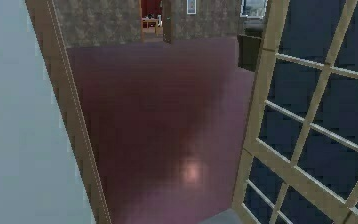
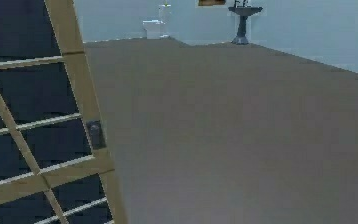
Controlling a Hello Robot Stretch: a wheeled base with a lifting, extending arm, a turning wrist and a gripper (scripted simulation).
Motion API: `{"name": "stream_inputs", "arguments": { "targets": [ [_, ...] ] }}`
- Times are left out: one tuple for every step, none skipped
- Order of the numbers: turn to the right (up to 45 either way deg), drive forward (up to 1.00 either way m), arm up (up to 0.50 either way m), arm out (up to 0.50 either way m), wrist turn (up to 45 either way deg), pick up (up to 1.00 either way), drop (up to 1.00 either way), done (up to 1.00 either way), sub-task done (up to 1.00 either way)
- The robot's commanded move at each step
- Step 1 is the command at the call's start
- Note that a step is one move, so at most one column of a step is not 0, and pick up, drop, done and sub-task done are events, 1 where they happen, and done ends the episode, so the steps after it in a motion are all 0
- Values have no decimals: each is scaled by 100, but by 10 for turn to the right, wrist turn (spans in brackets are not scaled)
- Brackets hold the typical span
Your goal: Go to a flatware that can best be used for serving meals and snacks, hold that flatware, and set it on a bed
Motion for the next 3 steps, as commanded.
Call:
{"name": "stream_inputs", "arguments": {
  "targets": [
    [0, 20, 0, 0, 0, 0, 0, 0, 0],
    [-60, 0, 0, 0, 0, 0, 0, 0, 0],
    [0, 100, 0, 0, 0, 0, 0, 0, 0]
  ]
}}
